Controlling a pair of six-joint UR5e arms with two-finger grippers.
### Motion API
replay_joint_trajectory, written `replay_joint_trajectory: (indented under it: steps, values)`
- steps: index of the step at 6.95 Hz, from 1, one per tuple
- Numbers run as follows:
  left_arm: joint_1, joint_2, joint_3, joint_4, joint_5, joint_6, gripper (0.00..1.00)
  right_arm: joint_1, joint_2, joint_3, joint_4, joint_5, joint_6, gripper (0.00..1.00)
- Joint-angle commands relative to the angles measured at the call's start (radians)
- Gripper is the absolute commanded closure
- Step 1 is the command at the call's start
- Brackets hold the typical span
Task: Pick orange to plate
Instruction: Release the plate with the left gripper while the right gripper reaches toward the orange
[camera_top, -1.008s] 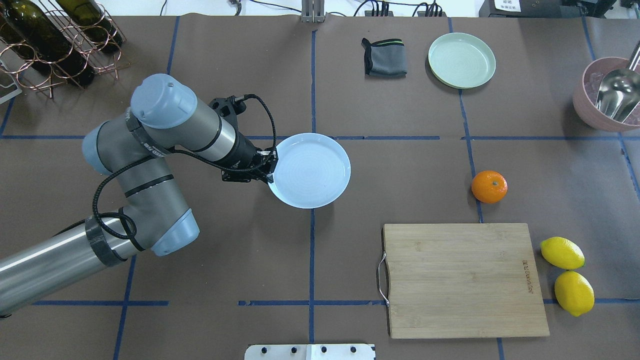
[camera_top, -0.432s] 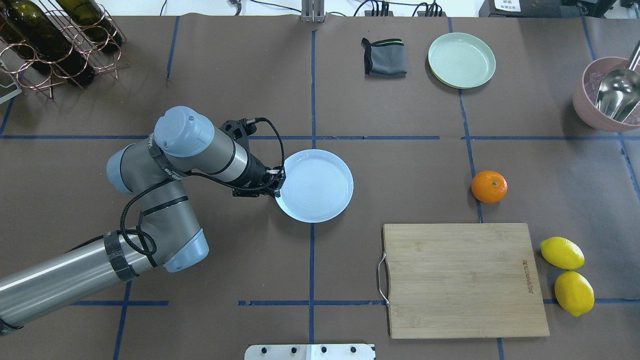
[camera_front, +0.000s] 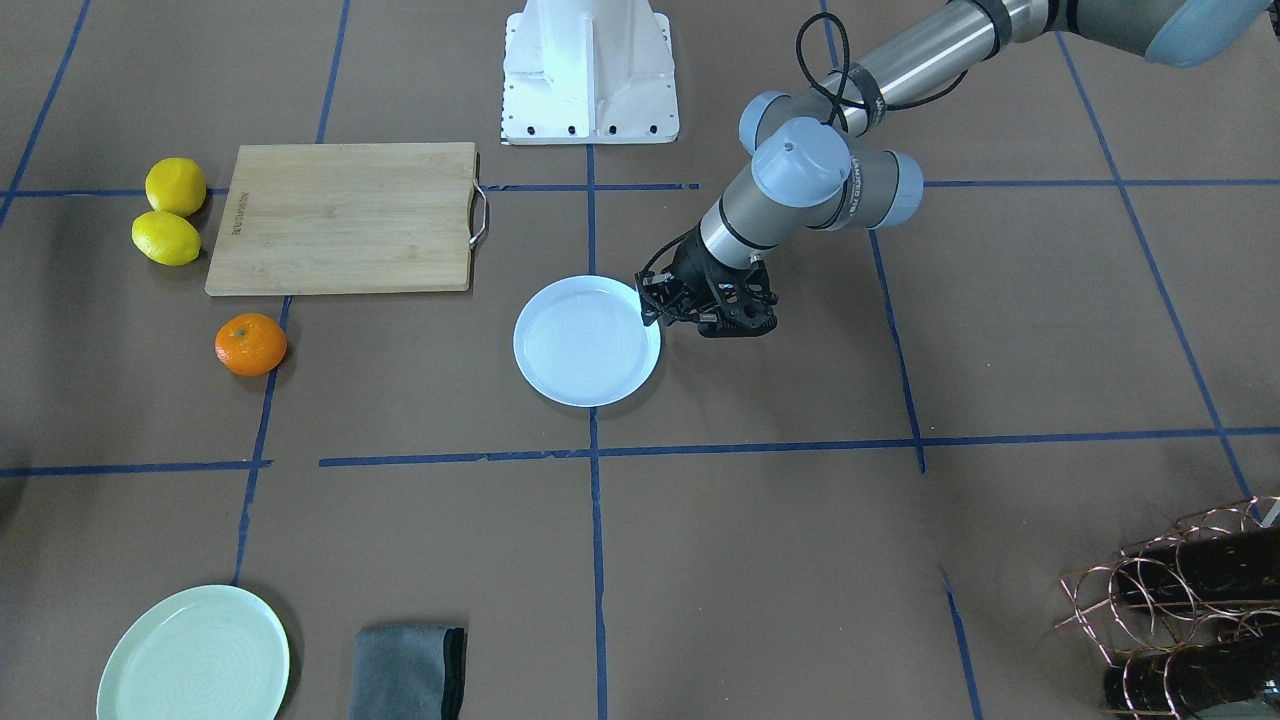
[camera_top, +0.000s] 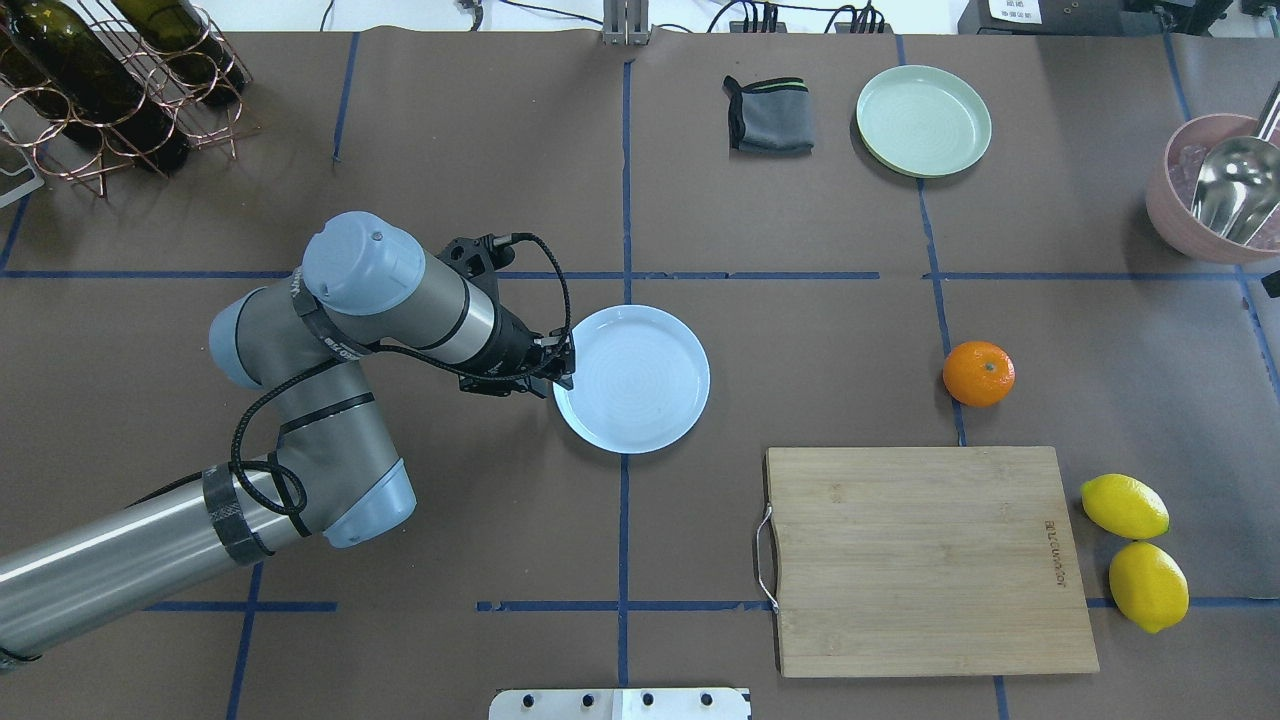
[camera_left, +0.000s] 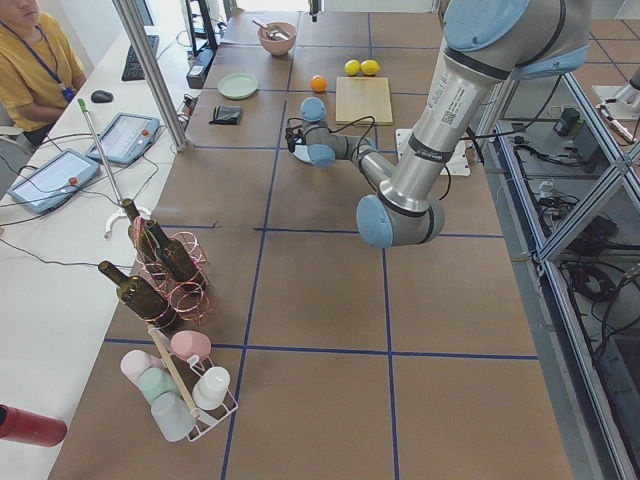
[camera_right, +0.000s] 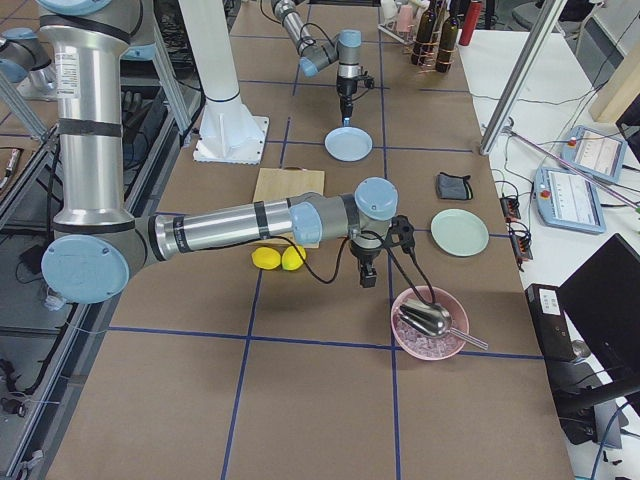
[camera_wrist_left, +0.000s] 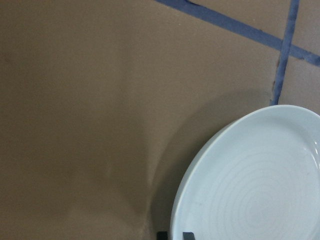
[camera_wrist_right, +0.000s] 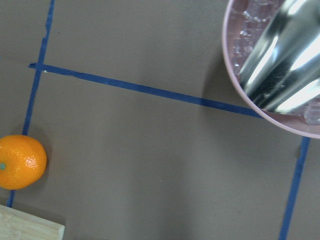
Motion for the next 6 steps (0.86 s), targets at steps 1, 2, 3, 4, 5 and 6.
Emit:
replay_joint_trajectory:
  steps: [1,2,3,4,5,6]
  values:
    - [-0.031,0.016,-0.086,-0.001,-0.009,0.024,0.26,-0.169,0.012,-0.001,0.246,-0.046,0.392,0.00]
    - [-0.034,0.051,-0.124,-0.003,-0.013,0.092,0.00,-0.292,0.036,-0.002,0.372,-0.139,0.646,0.00]
    - [-0.041,0.057,-0.132,-0.012,-0.010,0.131,0.00,-0.391,0.080,-0.002,0.401,-0.211,0.857,0.00]
    - [-0.042,0.057,-0.133,-0.009,-0.003,0.111,0.00,-0.430,0.113,-0.002,0.403,-0.244,0.903,0.00]
    - [-0.040,0.057,-0.131,-0.007,-0.001,0.107,0.00,-0.464,0.120,0.001,0.403,-0.286,0.913,0.00]
    - [-0.040,0.059,-0.129,-0.001,-0.001,0.104,0.00,-0.493,0.122,0.001,0.403,-0.346,0.917,0.00]
